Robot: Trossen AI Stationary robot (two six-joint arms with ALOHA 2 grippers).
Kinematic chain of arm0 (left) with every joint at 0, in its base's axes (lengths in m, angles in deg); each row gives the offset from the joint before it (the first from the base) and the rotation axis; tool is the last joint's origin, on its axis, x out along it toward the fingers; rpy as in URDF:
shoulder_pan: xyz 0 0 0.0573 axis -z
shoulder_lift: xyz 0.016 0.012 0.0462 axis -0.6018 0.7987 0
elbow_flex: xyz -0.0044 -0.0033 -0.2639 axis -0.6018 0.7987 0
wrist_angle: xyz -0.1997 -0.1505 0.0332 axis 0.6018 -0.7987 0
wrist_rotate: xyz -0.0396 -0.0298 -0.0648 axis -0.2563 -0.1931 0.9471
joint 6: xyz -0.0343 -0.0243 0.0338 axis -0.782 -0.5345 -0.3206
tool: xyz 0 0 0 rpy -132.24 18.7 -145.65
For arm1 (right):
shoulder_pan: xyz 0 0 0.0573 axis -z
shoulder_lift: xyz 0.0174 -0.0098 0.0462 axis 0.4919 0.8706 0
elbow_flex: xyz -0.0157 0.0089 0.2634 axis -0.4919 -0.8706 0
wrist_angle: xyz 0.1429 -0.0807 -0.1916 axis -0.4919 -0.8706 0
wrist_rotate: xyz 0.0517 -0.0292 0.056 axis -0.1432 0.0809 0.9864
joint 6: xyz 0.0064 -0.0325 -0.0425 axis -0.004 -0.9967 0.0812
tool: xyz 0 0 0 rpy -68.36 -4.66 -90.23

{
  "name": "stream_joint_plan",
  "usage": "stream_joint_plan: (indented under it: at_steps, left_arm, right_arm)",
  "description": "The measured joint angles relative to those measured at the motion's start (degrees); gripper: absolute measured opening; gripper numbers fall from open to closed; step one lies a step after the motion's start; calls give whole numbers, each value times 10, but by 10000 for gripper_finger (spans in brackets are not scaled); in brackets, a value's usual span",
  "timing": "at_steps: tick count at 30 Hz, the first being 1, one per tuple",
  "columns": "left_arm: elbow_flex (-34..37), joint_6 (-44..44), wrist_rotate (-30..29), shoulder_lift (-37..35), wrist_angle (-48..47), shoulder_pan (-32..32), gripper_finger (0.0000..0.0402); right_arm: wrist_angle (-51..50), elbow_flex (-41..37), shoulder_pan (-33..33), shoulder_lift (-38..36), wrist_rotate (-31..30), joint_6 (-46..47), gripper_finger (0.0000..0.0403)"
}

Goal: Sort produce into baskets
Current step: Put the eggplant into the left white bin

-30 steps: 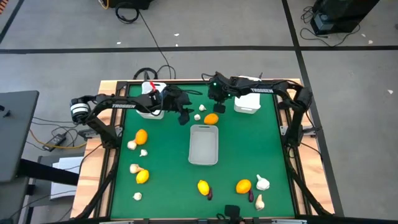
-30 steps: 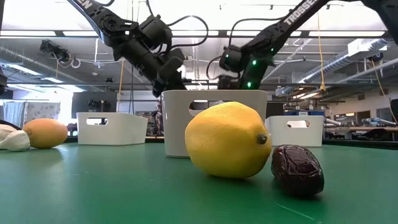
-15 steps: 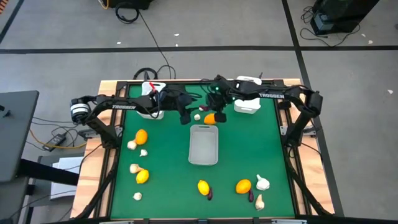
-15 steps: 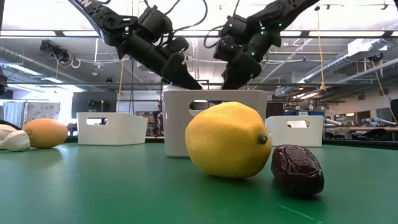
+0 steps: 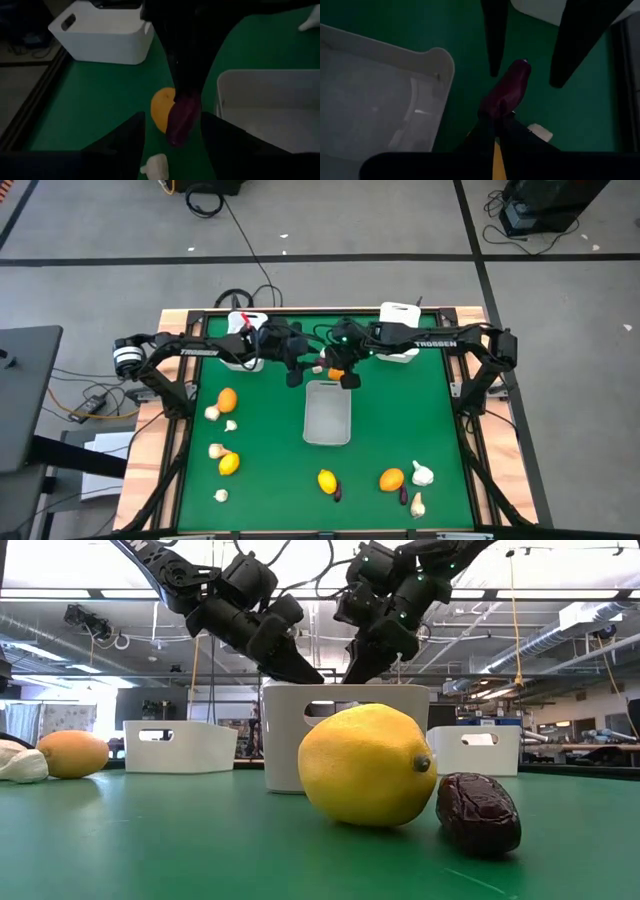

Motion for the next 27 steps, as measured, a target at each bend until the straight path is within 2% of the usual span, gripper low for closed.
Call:
stream_joint_plan:
  at_steps: [4, 15, 22, 27]
  left_arm:
    - [0, -12, 0, 0, 0, 0, 173]
    - [0, -28, 3, 0, -2, 0, 49]
    - [0, -28, 3, 0, -9, 0, 27]
    - [0, -29, -4, -1, -15, 0, 19]
  right_arm:
    - [5, 0, -6, 0, -4, -7, 24]
    - [6, 0, -10, 0, -15, -8, 25]
    - [13, -1, -10, 0, -20, -8, 33]
    - [21, -1, -10, 0, -31, 6, 60]
